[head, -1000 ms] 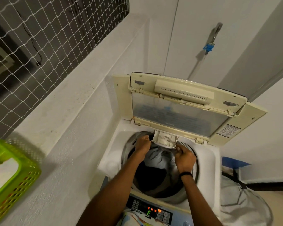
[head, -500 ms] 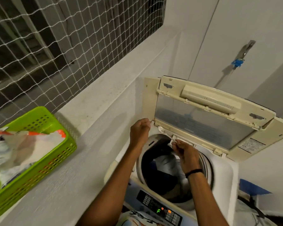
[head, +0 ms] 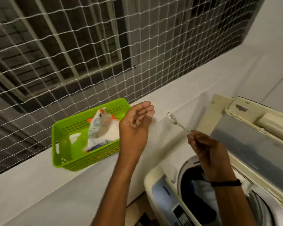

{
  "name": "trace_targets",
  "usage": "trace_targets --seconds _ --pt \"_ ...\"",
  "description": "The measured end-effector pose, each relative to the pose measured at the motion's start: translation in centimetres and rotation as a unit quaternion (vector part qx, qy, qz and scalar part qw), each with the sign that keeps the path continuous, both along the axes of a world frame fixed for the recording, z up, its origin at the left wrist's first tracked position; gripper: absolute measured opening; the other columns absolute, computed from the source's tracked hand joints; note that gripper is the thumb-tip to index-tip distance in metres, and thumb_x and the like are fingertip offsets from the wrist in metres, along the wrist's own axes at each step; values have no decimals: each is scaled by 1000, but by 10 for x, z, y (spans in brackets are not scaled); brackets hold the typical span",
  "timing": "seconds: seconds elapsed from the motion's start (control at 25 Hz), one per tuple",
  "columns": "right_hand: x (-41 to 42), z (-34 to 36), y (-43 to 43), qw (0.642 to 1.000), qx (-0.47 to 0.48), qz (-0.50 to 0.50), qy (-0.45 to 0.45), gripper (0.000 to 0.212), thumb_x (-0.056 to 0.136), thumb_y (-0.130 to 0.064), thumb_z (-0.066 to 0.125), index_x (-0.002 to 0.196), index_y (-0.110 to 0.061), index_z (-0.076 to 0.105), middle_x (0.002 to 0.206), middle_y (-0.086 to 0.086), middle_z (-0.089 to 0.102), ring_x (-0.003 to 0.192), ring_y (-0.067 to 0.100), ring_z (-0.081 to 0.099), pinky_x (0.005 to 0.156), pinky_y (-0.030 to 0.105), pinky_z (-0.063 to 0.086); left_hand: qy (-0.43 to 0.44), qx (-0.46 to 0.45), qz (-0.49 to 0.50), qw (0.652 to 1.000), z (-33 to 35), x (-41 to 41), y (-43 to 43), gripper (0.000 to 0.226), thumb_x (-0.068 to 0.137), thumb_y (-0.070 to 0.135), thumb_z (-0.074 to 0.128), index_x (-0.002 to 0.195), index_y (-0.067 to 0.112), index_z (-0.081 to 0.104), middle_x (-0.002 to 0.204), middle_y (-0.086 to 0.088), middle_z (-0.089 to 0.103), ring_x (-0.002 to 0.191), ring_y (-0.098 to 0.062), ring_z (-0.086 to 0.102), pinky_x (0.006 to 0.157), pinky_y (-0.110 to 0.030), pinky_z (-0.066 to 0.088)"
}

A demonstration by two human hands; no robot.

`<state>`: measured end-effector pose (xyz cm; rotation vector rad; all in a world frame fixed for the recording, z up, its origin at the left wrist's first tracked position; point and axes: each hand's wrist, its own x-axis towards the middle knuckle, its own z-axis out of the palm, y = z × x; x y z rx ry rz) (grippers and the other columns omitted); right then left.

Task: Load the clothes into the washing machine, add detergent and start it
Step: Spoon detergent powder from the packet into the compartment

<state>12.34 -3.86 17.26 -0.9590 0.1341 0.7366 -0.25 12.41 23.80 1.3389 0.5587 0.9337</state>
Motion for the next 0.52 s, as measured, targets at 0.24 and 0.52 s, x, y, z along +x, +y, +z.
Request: trace_targets --seconds 0.24,0.52 --pt "-30 67 69 965 -60 156 -203 20 85 11 55 87 4 73 77 22 73 76 31 73 69 28 60 20 82 188 979 19 -87 57 22 93 -1 63 109 13 68 109 -2 73 100 -9 69 90 -21 54" --pt "-48 76 144 699 -332 186 -605 21 75 -18 59 77 -17 80 76 3 77 80 27 73 79 41 57 238 93 203 945 -12 -123 87 26 89 3 68 110 20 68 96 17 68 91 -5 68 90 -29 55"
